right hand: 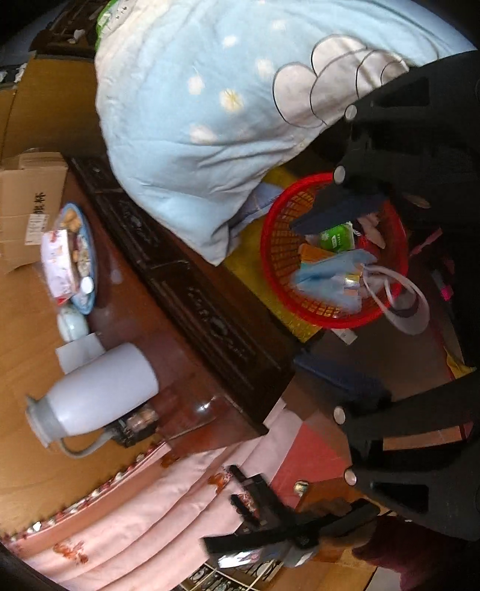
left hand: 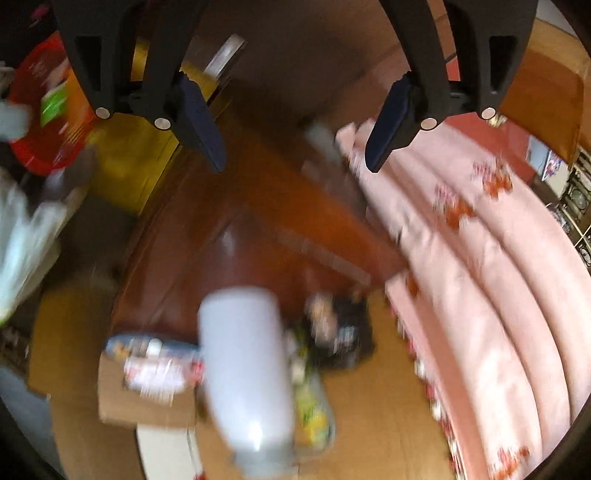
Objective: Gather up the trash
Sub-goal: 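Lower the white-and-purple box into the wastebasket and open the left tool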
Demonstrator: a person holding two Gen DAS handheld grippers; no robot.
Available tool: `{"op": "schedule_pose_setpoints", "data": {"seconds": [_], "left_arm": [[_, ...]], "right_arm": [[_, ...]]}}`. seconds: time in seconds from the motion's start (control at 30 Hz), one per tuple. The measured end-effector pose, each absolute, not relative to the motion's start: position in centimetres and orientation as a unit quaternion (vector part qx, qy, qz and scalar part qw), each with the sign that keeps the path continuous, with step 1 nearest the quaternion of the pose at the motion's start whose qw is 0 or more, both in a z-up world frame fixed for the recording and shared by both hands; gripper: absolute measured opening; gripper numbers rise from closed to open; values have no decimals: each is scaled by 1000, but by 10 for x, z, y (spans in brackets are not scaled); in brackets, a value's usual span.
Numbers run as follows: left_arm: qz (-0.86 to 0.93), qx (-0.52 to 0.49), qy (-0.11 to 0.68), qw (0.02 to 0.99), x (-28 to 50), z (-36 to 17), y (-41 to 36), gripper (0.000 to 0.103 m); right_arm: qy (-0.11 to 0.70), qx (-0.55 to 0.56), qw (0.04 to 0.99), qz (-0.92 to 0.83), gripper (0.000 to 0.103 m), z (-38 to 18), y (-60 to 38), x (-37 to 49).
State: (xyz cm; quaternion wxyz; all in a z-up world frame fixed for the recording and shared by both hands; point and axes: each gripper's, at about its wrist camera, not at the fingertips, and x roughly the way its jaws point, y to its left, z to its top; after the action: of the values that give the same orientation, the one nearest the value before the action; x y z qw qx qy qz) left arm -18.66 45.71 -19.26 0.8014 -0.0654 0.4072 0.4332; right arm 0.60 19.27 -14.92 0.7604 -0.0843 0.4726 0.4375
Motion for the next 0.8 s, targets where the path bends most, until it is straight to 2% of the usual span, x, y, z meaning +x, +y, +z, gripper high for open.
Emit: {"op": "schedule_pose_setpoints", "data": {"seconds": [0.13,0.27,0.33,0.57,0.7,0.8], "left_arm": [[424,-106,462,772,-212,-271,482,77],[365,-201,531,738,-242,-388,492,75],[335,-201,565,727,-243,-434,483,71],[270,-183,613,720,-189,-537,458,72],[268,-209,625,703,-164,-578,458,72],[263,-183,646,693,-147,-602,447,71]], "right_arm": [[480,-94,761,427,68,-152,193,6],[483,-103,759,424,70,-154,195,8],[486,-115,756,423,70,-157,200,6],[496,-166,746,413,70,-173,223,-4],[498,-181,746,404,70,-176,229,-7],[502,-188,743,401,70,-179,233,-8]]}}
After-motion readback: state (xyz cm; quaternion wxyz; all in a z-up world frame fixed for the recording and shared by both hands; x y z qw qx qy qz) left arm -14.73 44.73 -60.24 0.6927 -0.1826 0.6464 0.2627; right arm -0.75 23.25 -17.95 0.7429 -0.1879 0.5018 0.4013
